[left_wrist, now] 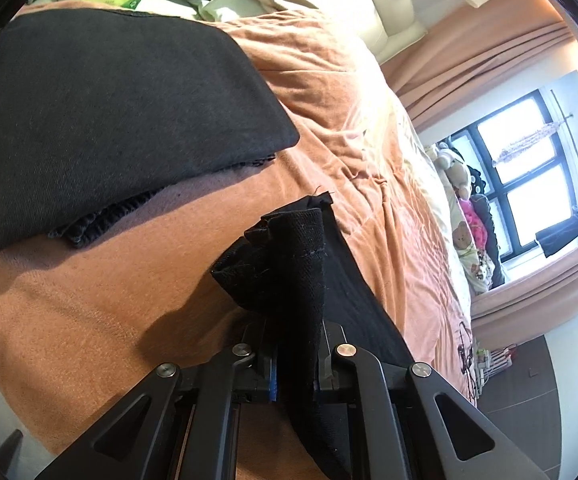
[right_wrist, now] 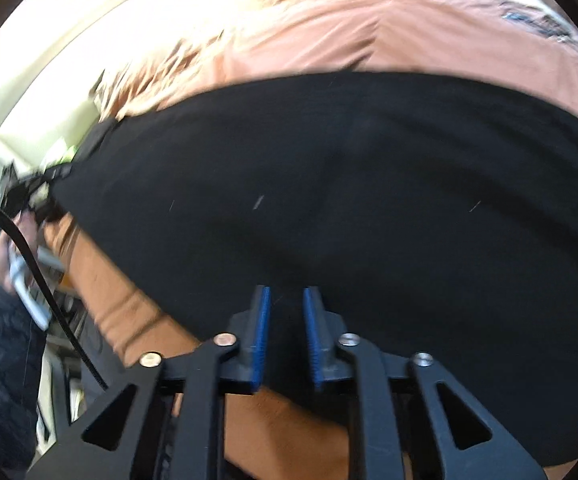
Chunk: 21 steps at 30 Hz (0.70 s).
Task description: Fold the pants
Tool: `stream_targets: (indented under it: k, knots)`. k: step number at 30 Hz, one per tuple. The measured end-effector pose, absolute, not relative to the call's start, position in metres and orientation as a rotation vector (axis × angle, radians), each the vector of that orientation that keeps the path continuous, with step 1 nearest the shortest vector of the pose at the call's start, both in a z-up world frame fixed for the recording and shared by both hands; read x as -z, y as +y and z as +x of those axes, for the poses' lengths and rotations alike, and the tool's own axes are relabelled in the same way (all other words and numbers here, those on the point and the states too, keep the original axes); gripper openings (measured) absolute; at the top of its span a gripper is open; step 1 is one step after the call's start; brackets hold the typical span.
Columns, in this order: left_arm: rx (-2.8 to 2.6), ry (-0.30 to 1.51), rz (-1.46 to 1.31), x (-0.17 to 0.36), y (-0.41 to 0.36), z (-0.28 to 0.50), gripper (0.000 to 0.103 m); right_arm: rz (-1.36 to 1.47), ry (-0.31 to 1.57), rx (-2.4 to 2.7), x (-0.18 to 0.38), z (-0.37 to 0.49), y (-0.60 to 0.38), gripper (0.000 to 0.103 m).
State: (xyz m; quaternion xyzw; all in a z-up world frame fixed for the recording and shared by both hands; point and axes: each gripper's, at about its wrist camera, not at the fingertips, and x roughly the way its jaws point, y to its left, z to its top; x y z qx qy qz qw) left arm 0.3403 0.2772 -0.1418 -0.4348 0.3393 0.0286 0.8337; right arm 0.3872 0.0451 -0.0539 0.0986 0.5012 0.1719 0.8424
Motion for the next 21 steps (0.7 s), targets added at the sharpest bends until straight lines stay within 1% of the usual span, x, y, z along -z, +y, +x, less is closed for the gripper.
stream_targets:
  k: [3,7,10,21]
  knots:
    - [-0.056,0.718,-0.915,0.139,0.277,0.339,0.012,0.171,1.095,-0.404,0.064,0.381,0.054,0.013]
    - [-0.063,0.717,-0.927,0.14,0.277,0.339,0.012,0.205,1.106,-0.417,0.059,0.389,0.048,0.01]
    - [-0.069,0.718,-0.936,0.143,0.278,0.338,0.012,0.202,1.078,-0.395,0.051,0.405,0.042,0.01]
    - [-0.104,0.735,-0.978,0.164,0.281,0.332,0.012,0.195,1.084,-0.278,0.061,0.468,0.043,0.01]
